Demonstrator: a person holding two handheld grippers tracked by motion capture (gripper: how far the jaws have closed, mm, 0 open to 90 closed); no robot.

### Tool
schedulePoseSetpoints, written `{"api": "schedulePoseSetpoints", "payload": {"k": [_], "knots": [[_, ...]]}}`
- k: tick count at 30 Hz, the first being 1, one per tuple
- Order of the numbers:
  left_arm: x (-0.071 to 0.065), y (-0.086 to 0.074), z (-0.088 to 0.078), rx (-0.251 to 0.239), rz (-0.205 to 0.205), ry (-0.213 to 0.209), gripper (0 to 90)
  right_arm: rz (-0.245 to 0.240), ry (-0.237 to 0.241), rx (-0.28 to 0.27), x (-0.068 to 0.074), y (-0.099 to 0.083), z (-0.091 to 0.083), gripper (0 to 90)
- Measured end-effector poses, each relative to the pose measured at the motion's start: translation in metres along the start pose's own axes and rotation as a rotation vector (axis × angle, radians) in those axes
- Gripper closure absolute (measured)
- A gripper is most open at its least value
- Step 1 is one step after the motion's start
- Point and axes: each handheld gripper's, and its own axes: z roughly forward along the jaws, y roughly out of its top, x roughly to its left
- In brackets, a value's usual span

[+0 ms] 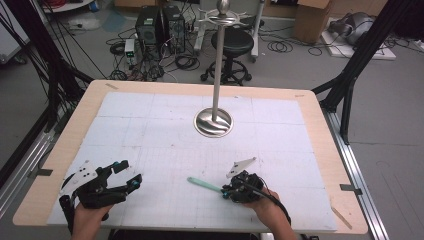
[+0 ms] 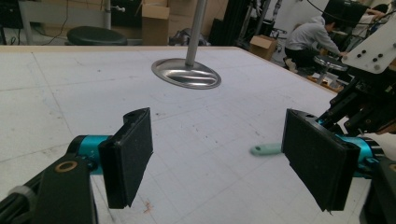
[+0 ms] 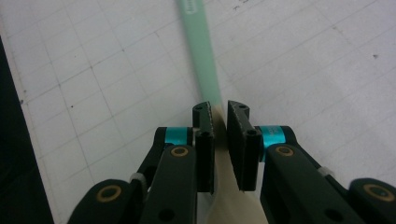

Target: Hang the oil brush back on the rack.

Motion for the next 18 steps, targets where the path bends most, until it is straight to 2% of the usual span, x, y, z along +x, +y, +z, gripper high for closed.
{"api": "schedulePoseSetpoints", "payload": {"k": [4, 8, 13, 18], "knots": [[0.001, 0.0, 0.0, 0.004, 0.002, 0.0, 25.3, 0.014, -0.003, -0.006, 0.0, 0.0, 0.0, 82.8], [0.001, 0.0, 0.0, 0.006, -0.001, 0.001, 25.3, 0.024, -0.004, -0.041, 0.003, -0.004, -0.002, 82.9], [0.0, -0.001, 0.002, 0.015, 0.002, -0.009, 25.3, 0.043, 0.002, -0.106, 0.004, -0.007, -0.011, 82.9], [-0.002, -0.001, 0.004, 0.033, -0.001, -0.039, 25.8, 0.069, 0.02, -0.188, 0.006, -0.007, -0.021, 82.8]]}}
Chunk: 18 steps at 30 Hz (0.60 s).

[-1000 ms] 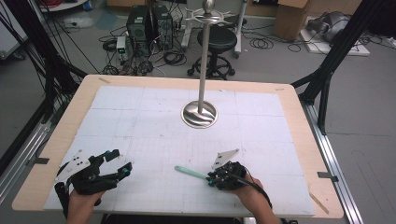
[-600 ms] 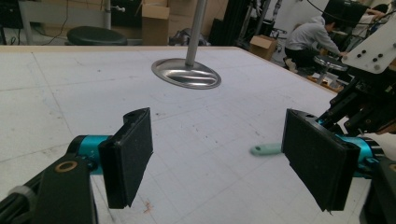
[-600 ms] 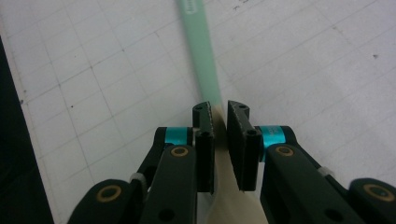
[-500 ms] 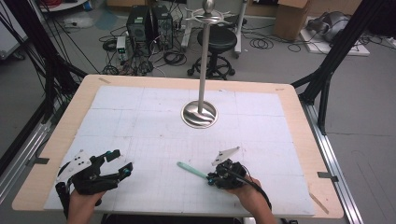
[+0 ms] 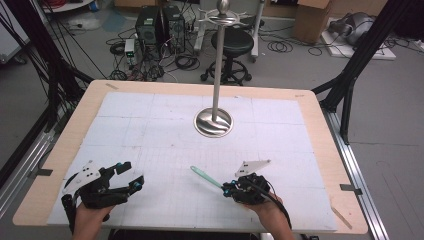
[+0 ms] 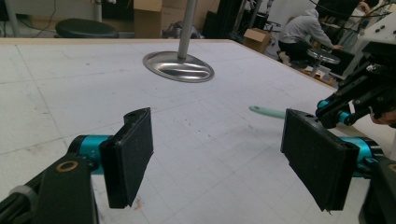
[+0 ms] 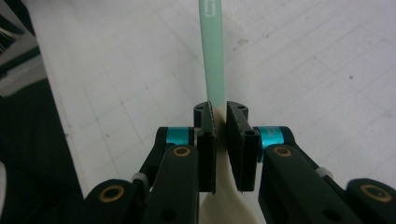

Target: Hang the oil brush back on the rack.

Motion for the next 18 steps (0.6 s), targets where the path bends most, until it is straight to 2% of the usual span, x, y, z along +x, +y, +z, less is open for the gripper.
{"api": "schedulePoseSetpoints", "payload": {"k": [2, 5, 11, 15, 18], "knots": [[-0.001, 0.0, 0.002, 0.006, -0.008, -0.02, 25.9, 0.002, 0.005, -0.024, 0.002, 0.0, -0.003, 82.8], [-0.004, 0.0, 0.006, 0.021, -0.017, -0.08, 30.1, 0.004, 0.017, -0.075, 0.006, 0.001, -0.008, 82.8], [-0.012, 0.001, 0.019, 0.071, -0.021, -0.174, 32.6, -0.012, 0.046, -0.127, 0.014, 0.003, -0.011, 82.7], [-0.018, 0.005, 0.03, 0.073, -0.052, -0.24, 31.0, -0.027, 0.059, -0.157, 0.02, 0.007, -0.013, 82.6], [-0.024, 0.008, 0.037, 0.082, -0.053, -0.252, 28.2, -0.039, 0.066, -0.189, 0.024, 0.01, -0.016, 82.6]]}}
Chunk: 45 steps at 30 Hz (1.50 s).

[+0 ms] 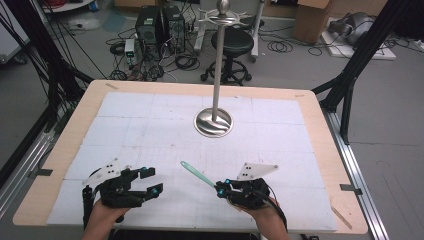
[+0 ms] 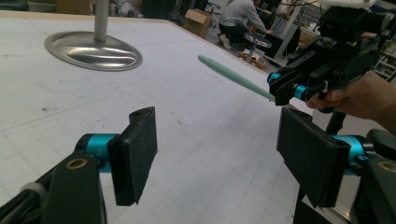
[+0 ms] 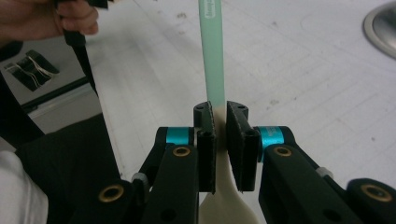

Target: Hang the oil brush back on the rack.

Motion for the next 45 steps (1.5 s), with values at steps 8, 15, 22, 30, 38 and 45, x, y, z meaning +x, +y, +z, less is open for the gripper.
{"api": "schedulePoseSetpoints", "payload": {"k": [8, 15, 22, 30, 38, 45], "knots": [[-0.005, 0.014, 0.012, -0.091, -0.129, -0.027, 27.6, -0.017, -0.017, -0.072, 0.008, 0.013, -0.006, 82.6], [-0.01, 0.033, 0.02, -0.131, -0.191, -0.041, 28.0, -0.007, -0.03, -0.112, 0.01, 0.022, -0.007, 82.5], [-0.016, 0.044, 0.034, -0.134, -0.225, -0.036, 29.7, -0.013, -0.017, -0.132, 0.017, 0.03, -0.004, 82.5], [-0.017, 0.05, 0.04, -0.147, -0.273, -0.034, 28.6, -0.031, -0.023, -0.148, 0.023, 0.037, 0.001, 82.5], [-0.017, 0.052, 0.045, -0.143, -0.299, -0.069, 41.8, -0.037, -0.015, -0.163, 0.026, 0.04, 0.003, 82.5], [-0.016, 0.053, 0.047, -0.146, -0.316, -0.097, 53.9, -0.036, -0.019, -0.171, 0.029, 0.04, 0.003, 82.4]]}}
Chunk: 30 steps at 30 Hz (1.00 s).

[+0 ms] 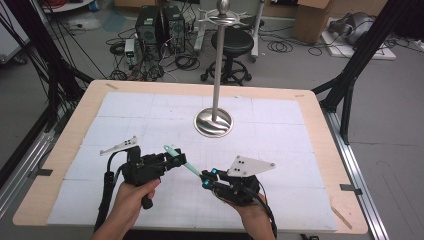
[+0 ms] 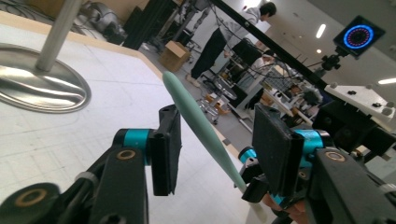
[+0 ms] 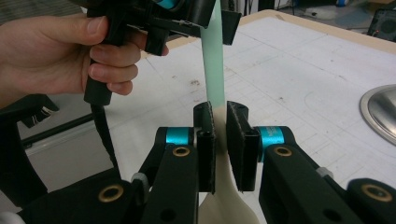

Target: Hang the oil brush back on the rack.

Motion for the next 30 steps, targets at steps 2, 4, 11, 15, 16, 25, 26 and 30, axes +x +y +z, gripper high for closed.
{"api": "schedulePoseSetpoints", "payload": {"k": [2, 4, 11, 15, 16, 25, 26, 30], "knots": [[0.0, 0.0, 0.0, -0.001, 0.004, -0.004, 57.3, -0.003, -0.002, 0.001, 0.0, 0.0, 0.0, 82.4], [0.0, 0.0, 0.001, -0.004, -0.002, -0.007, 59.6, -0.006, -0.006, 0.003, 0.001, 0.0, 0.0, 82.4], [-0.001, 0.002, 0.001, -0.009, -0.009, -0.023, 70.4, -0.005, -0.007, -0.015, 0.002, 0.0, -0.001, 82.2], [-0.001, 0.002, 0.001, -0.019, -0.012, -0.033, 74.8, -0.007, -0.004, -0.021, 0.003, 0.0, -0.002, 82.2], [-0.001, 0.002, 0.001, -0.019, -0.012, -0.037, 75.3, -0.009, -0.004, -0.021, 0.003, 0.0, -0.002, 82.2], [-0.007, 0.004, 0.001, -0.01, 0.01, -0.088, 81.5, -0.018, 0.004, -0.001, 0.003, -0.001, 0.002, 82.0], [-0.008, 0.005, 0.001, -0.008, 0.02, -0.089, 81.7, -0.02, 0.007, -0.001, 0.003, -0.001, 0.002, 81.9], [-0.011, 0.008, 0.001, 0.002, 0.04, -0.092, 82.1, -0.019, 0.015, -0.009, 0.004, -0.001, 0.002, 82.0]]}}
